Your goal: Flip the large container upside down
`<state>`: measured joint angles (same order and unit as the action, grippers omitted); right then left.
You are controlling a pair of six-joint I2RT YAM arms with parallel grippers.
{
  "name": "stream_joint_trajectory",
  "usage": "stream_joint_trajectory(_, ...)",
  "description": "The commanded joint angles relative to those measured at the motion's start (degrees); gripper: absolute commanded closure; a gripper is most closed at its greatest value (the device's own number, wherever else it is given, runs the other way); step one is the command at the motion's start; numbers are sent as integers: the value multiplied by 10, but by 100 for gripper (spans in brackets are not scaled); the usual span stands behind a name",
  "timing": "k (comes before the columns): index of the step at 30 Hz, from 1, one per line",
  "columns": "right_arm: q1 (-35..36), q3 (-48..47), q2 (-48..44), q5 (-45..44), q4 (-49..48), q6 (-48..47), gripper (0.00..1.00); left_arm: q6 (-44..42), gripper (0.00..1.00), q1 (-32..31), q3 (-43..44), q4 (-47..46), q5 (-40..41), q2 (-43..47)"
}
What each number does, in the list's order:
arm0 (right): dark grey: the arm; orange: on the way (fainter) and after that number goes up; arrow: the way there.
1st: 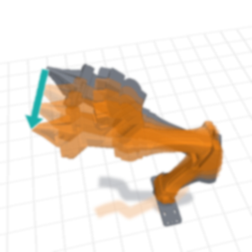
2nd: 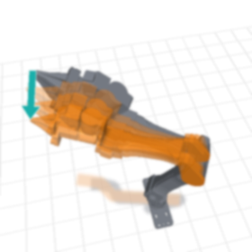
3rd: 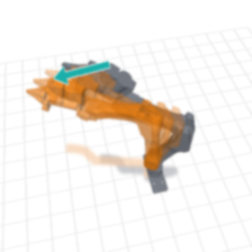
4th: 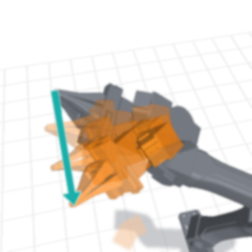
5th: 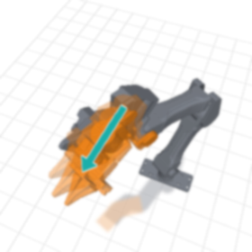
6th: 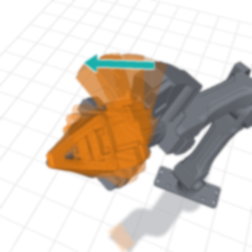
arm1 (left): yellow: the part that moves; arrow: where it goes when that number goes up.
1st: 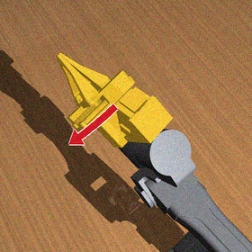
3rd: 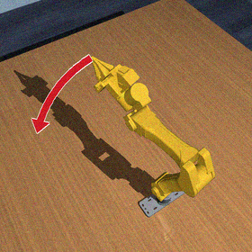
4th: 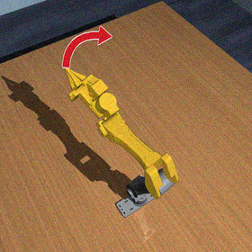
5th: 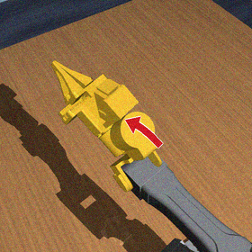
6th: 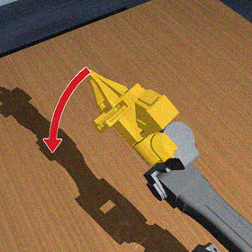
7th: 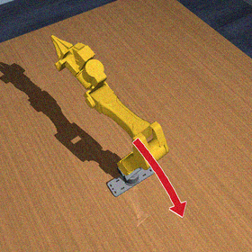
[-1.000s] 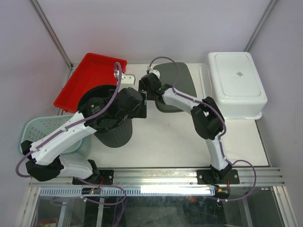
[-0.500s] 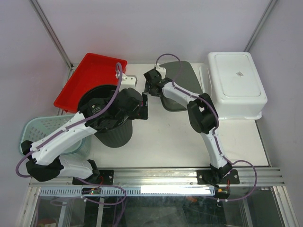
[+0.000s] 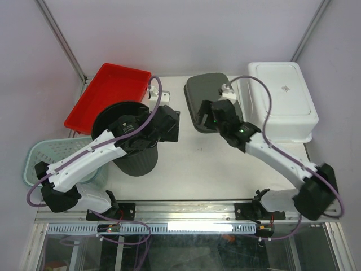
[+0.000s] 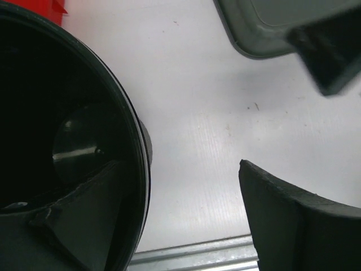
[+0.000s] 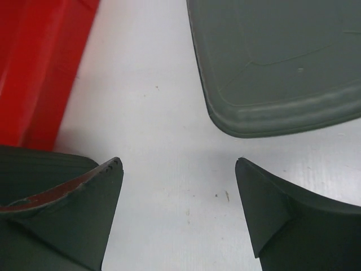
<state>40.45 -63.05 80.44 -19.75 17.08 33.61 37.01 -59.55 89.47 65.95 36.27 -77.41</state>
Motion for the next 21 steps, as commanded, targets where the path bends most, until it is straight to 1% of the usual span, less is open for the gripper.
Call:
stream_joint_trajectory(1,-4,85,-151,-61,-10,24,15,-4,24,2,6,-18,40,-18)
stream_joint_trajectory(3,-6,110,-215,-83,26,33,15,-7,35,2,7,-23,39,-23)
stream_joint_trajectory(6,-7,127,-312,-113,95,48,14,-13,57,2,-1,-36,42,-28)
stream_joint_trajectory(7,-7,128,-344,-125,123,53,14,-16,61,2,-4,-41,42,-32)
stream_joint_trajectory(10,-7,119,-431,-156,177,61,14,-29,67,2,-5,-62,27,-41)
stream_joint_trajectory(11,-8,114,-457,-163,190,62,14,-34,70,1,-5,-69,21,-58)
stream_joint_trajectory(13,-8,94,-497,-176,210,58,14,-42,82,1,2,-80,1,-70)
stream_joint_trajectory(14,-8,85,-512,-183,222,57,14,-45,90,1,6,-87,-12,-72)
stream_joint_trajectory(16,-8,63,-529,-195,242,53,14,-51,100,0,13,-104,-36,-73)
stream_joint_trajectory(18,-8,40,-536,-207,264,52,14,-56,100,0,26,-122,-63,-72)
stream_joint_trajectory(21,-8,8,-538,-205,286,58,14,-69,100,-5,45,-166,-144,-66)
